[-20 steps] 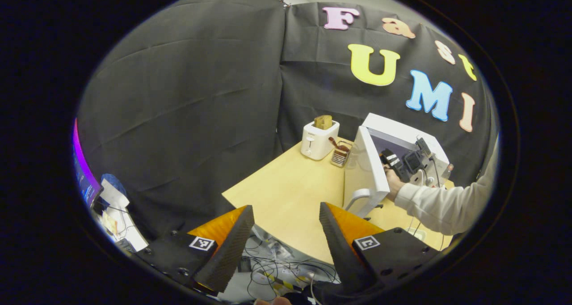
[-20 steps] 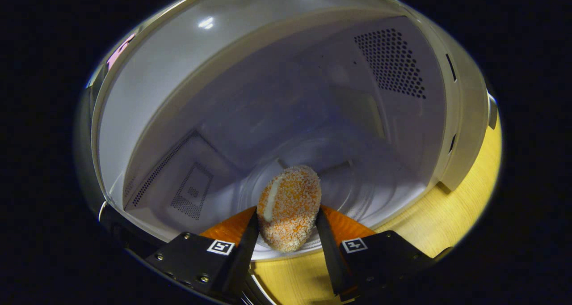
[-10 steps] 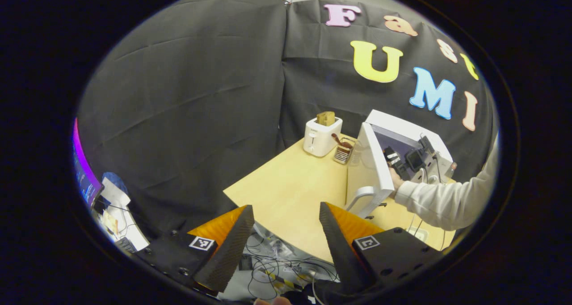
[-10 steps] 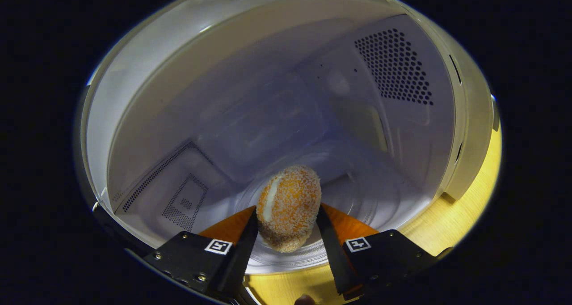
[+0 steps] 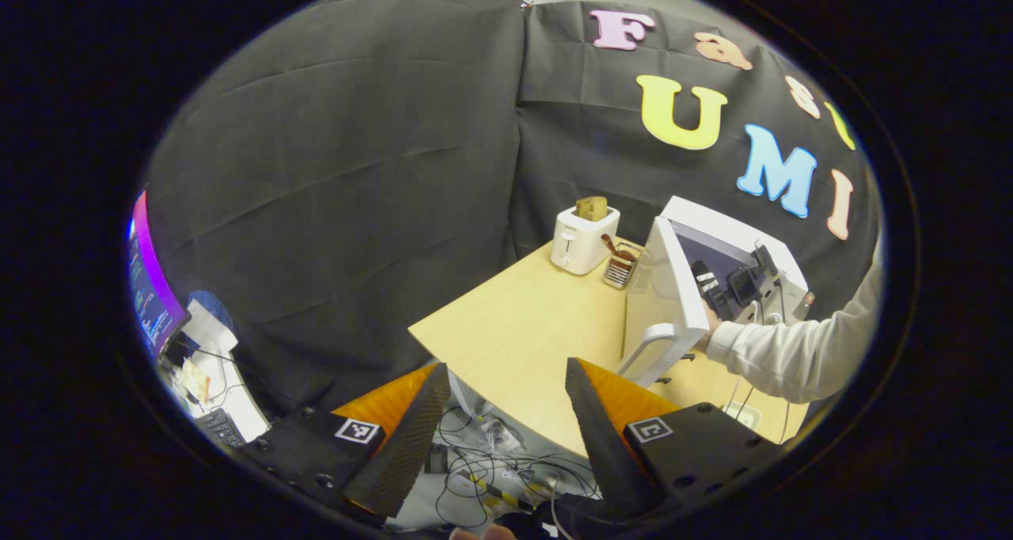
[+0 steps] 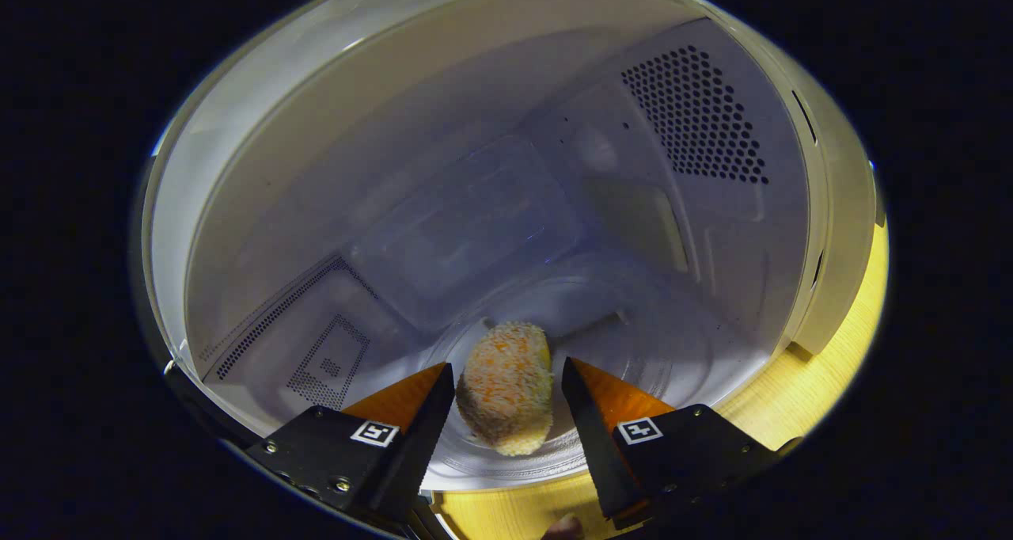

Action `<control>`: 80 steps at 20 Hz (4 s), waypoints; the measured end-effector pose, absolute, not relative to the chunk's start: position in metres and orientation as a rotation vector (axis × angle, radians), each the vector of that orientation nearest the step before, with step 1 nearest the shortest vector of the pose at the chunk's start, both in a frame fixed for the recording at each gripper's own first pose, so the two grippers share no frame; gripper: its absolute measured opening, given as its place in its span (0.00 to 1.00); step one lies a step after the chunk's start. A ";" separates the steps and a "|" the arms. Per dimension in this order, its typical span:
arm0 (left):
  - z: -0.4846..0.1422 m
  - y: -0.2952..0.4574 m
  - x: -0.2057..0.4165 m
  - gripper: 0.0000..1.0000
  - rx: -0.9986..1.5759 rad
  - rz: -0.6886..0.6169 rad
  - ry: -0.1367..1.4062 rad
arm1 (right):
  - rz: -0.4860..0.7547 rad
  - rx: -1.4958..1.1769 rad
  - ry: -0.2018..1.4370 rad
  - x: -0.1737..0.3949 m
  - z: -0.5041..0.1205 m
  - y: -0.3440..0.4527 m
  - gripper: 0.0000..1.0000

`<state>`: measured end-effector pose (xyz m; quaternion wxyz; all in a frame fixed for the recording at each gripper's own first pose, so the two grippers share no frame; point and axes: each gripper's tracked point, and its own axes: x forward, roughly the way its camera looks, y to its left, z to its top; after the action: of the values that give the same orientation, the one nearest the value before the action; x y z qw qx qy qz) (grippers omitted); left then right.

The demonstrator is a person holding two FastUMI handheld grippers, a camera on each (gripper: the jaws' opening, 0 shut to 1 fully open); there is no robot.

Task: Open the microwave oven with the left hand, put the food in, and close the microwave oven.

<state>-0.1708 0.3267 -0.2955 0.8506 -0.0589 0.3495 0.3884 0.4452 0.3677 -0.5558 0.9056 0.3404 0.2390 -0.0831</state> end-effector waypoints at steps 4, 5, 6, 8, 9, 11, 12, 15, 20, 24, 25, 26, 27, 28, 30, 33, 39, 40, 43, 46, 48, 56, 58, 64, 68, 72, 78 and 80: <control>-0.294 0.328 -0.171 0.96 -0.119 0.807 0.732 | -0.188 0.730 0.501 0.444 -0.554 0.368 0.85; -0.294 0.329 -0.171 0.96 -0.115 0.805 0.733 | -0.184 0.744 0.520 0.441 -0.552 0.370 0.86; -0.293 0.330 -0.170 0.95 -0.111 0.801 0.729 | -0.165 0.756 0.526 0.440 -0.548 0.375 0.89; -0.289 0.332 -0.169 0.95 -0.107 0.796 0.721 | -0.153 0.740 0.523 0.435 -0.545 0.375 0.98; -0.289 0.331 -0.169 0.95 -0.109 0.793 0.720 | -0.143 0.732 0.531 0.432 -0.546 0.378 0.98; -0.287 0.331 -0.171 0.95 -0.109 0.790 0.716 | -0.125 0.737 0.537 0.426 -0.544 0.382 0.98; -0.286 0.331 -0.172 0.95 -0.108 0.788 0.709 | -0.114 0.731 0.544 0.422 -0.543 0.384 0.98; -0.281 0.332 -0.178 0.98 -0.099 0.784 0.700 | -0.079 0.694 0.557 0.407 -0.536 0.386 0.98; -0.265 0.333 -0.185 1.00 -0.106 0.755 0.640 | -0.009 0.624 0.568 0.372 -0.504 0.386 0.98; -0.245 0.331 -0.200 0.98 -0.101 0.707 0.555 | 0.049 0.621 0.591 0.330 -0.465 0.376 0.98; -0.242 0.330 -0.205 0.98 -0.099 0.691 0.533 | 0.063 0.606 0.592 0.317 -0.453 0.371 0.98; -0.240 0.329 -0.209 0.97 -0.105 0.674 0.517 | 0.081 0.594 0.595 0.302 -0.441 0.369 0.99; -0.240 0.327 -0.216 0.96 -0.112 0.657 0.500 | 0.110 0.591 0.597 0.286 -0.428 0.368 0.98; -0.241 0.327 -0.221 0.96 -0.118 0.638 0.487 | 0.147 0.593 0.592 0.270 -0.411 0.368 0.98; -0.243 0.324 -0.230 0.95 -0.130 0.594 0.464 | 0.191 0.577 0.584 0.233 -0.388 0.359 0.98; -0.251 0.318 -0.228 0.95 -0.148 0.533 0.442 | 0.228 0.525 0.584 0.183 -0.369 0.337 0.98; -0.274 0.291 -0.207 0.95 -0.185 0.488 0.452 | 0.397 0.539 0.649 0.106 -0.345 0.295 0.98; -0.280 0.286 -0.200 0.95 -0.182 0.486 0.462 | 0.435 0.541 0.668 0.093 -0.342 0.287 0.98; -0.312 0.278 -0.181 0.96 -0.166 0.510 0.526 | 0.547 0.541 0.685 0.058 -0.325 0.255 0.98; -0.317 0.269 -0.151 0.98 -0.200 0.548 0.515 | 0.618 0.568 0.689 0.029 -0.312 0.220 0.98; -0.326 0.273 -0.135 0.98 -0.195 0.592 0.508 | 0.643 0.558 0.690 0.021 -0.311 0.201 0.98; -0.415 0.331 -0.067 0.95 -0.214 0.581 0.626 | 0.485 0.536 0.767 0.037 -0.335 0.169 0.98; -0.444 0.342 -0.055 0.98 -0.268 0.555 0.657 | 0.413 0.530 0.774 0.052 -0.338 0.171 0.98; -0.513 0.337 -0.025 1.00 -0.291 0.428 0.766 | 0.335 0.529 0.832 0.070 -0.343 0.203 0.98; -0.523 0.303 0.010 0.94 -0.303 0.273 0.774 | 0.292 0.494 0.868 0.064 -0.353 0.205 0.98; -0.523 0.269 0.068 1.00 -0.247 0.130 0.746 | 0.230 0.499 0.897 0.060 -0.361 0.194 0.99; -0.531 0.226 0.142 0.93 -0.196 -0.001 0.724 | 0.150 0.511 0.916 0.063 -0.370 0.171 0.99; -0.535 0.214 0.162 0.97 -0.208 -0.029 0.720 | 0.128 0.514 0.930 0.063 -0.378 0.164 0.98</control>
<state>0.1625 0.2141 -0.5350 0.9304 -0.1018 0.3518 -0.0140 0.0629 0.1636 -0.3780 0.8602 0.2450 0.4431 0.0610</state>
